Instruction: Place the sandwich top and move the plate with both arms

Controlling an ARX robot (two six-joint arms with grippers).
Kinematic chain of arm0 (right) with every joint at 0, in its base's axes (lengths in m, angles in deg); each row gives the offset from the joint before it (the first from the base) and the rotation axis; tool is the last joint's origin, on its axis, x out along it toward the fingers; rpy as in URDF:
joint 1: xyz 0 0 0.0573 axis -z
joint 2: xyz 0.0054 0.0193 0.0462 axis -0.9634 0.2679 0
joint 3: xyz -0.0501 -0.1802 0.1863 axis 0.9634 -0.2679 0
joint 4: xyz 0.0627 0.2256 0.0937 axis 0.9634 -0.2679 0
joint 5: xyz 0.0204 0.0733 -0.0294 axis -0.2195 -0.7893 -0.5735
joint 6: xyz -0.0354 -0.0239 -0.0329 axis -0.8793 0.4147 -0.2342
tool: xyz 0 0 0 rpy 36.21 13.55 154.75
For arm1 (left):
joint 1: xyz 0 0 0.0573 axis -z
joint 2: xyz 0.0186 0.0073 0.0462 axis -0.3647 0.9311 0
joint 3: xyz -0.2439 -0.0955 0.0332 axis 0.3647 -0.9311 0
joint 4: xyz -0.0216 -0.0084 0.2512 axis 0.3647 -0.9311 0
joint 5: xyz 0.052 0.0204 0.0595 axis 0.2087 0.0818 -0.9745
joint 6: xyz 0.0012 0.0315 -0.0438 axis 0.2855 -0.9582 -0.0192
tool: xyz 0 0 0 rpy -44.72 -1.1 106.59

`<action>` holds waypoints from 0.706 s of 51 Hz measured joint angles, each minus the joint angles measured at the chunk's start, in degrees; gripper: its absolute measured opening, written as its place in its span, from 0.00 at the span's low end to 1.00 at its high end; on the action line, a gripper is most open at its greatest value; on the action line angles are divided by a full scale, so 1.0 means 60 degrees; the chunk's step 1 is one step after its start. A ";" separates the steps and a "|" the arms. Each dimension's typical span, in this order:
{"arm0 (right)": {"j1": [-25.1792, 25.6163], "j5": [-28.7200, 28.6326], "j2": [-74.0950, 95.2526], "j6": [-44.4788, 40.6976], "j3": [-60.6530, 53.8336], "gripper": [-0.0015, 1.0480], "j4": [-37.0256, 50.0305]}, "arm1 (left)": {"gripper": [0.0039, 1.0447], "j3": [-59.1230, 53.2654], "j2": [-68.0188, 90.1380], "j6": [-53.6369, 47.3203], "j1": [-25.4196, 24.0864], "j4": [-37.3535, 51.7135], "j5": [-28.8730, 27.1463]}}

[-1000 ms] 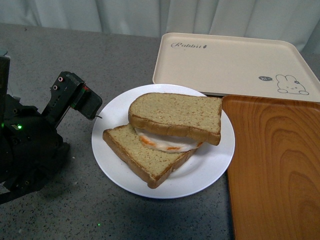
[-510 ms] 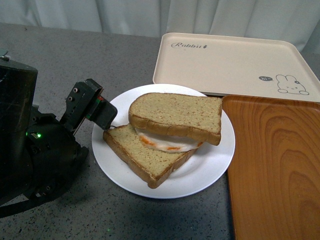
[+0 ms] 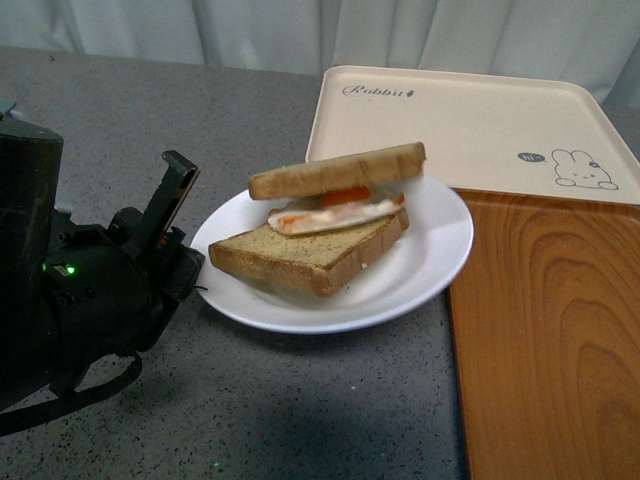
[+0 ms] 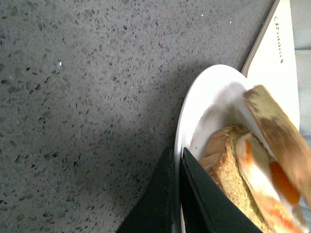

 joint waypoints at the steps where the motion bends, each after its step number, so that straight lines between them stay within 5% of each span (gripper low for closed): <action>1: 0.0000 0.0000 0.0000 0.0000 0.0000 0.91 0.0000 | 0.04 0.0000 -0.0007 -0.0004 -0.0004 0.0007 0.0004; 36: 0.0000 0.0000 0.0000 0.0000 0.0000 0.91 0.0000 | 0.04 0.1133 -0.0933 -0.0153 -0.0601 -0.0430 -0.0270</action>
